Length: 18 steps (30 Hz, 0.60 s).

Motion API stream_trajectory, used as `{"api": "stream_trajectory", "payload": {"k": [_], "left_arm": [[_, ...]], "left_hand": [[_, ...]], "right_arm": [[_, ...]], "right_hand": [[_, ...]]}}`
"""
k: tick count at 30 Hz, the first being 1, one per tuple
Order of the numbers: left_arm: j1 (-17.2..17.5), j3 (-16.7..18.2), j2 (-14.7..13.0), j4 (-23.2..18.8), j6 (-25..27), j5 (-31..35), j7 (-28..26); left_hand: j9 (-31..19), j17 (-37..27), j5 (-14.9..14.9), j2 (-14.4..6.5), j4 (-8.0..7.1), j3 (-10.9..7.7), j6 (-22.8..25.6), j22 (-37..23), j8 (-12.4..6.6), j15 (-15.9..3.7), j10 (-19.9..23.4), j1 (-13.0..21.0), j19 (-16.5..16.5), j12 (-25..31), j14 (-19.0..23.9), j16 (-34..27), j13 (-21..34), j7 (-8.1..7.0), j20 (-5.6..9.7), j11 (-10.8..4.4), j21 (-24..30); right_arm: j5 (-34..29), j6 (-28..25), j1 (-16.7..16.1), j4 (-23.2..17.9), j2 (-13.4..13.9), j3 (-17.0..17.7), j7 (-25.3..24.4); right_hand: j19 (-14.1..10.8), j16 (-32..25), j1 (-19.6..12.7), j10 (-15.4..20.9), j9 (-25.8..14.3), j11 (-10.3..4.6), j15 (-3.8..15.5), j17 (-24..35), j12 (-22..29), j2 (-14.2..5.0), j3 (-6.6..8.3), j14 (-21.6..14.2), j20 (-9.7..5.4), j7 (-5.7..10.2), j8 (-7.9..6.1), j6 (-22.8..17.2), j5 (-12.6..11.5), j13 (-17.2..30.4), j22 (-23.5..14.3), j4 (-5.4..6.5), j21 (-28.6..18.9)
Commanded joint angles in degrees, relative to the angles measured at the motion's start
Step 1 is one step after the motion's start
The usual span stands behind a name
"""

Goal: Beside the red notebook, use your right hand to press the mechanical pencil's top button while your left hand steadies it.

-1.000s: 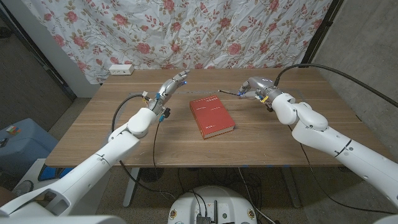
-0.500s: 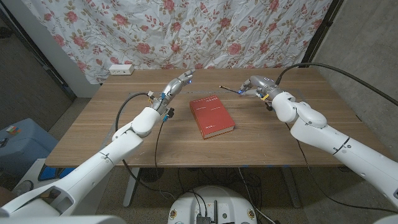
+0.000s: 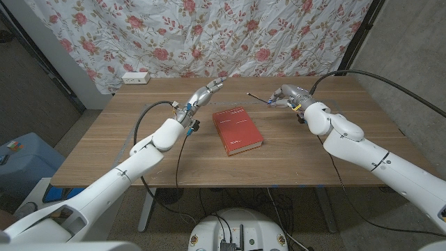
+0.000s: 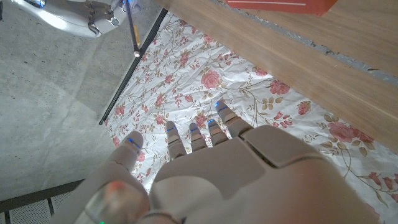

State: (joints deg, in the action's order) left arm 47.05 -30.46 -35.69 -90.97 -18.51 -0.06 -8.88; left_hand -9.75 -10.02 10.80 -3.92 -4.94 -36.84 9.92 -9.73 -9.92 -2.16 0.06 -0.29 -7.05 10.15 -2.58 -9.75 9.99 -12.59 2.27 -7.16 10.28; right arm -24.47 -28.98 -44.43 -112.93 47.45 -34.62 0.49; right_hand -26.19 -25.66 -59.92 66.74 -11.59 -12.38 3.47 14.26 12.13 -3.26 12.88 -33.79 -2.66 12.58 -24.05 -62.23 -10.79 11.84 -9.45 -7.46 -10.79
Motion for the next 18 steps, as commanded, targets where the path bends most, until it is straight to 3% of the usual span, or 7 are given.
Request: {"api": "stream_trajectory", "payload": {"k": [1, 18], "left_arm": [[-1.1, -1.3, 0.5, 0.6, -1.1, 3.4, -0.2], [-2.5, -2.9, 1.8, 2.2, -1.9, 5.5, 0.1]], "left_hand": [[-0.1, -0.1, 0.3, 0.3, -0.06, 0.43, 0.1, -0.1, -0.30, -4.59, -0.7, -0.2, 0.7, -0.1, -0.8, 0.1, 0.2, -0.19, 2.04, -0.44, 0.0], [-0.1, -0.1, 0.4, 0.2, -0.34, 0.79, 0.0, -0.1, -0.27, -4.72, -1.5, -0.1, 1.8, 0.1, -2.0, 0.0, 0.2, -0.19, 2.27, -0.76, 0.0]], "right_arm": [[1.4, -3.5, 0.8, -1.4, -0.1, -1.1, -0.5], [4.8, -9.2, 1.4, -3.6, -1.1, -1.5, -1.5]], "right_hand": [[0.2, -0.4, -0.2, 0.3, -0.1, -0.15, 7.87, 0.1, 0.0, -0.56, -0.16, -0.1, 0.17, 0.08, -0.30, -0.8, 0.0, 0.3, -0.2, -0.28, 0.0], [0.7, -0.6, 0.1, 0.3, 0.3, -0.10, 7.67, 0.3, -0.1, -0.78, -0.43, 0.3, 0.79, 0.09, 0.11, -0.8, 0.2, 0.4, -0.2, -0.42, 0.1]]}}
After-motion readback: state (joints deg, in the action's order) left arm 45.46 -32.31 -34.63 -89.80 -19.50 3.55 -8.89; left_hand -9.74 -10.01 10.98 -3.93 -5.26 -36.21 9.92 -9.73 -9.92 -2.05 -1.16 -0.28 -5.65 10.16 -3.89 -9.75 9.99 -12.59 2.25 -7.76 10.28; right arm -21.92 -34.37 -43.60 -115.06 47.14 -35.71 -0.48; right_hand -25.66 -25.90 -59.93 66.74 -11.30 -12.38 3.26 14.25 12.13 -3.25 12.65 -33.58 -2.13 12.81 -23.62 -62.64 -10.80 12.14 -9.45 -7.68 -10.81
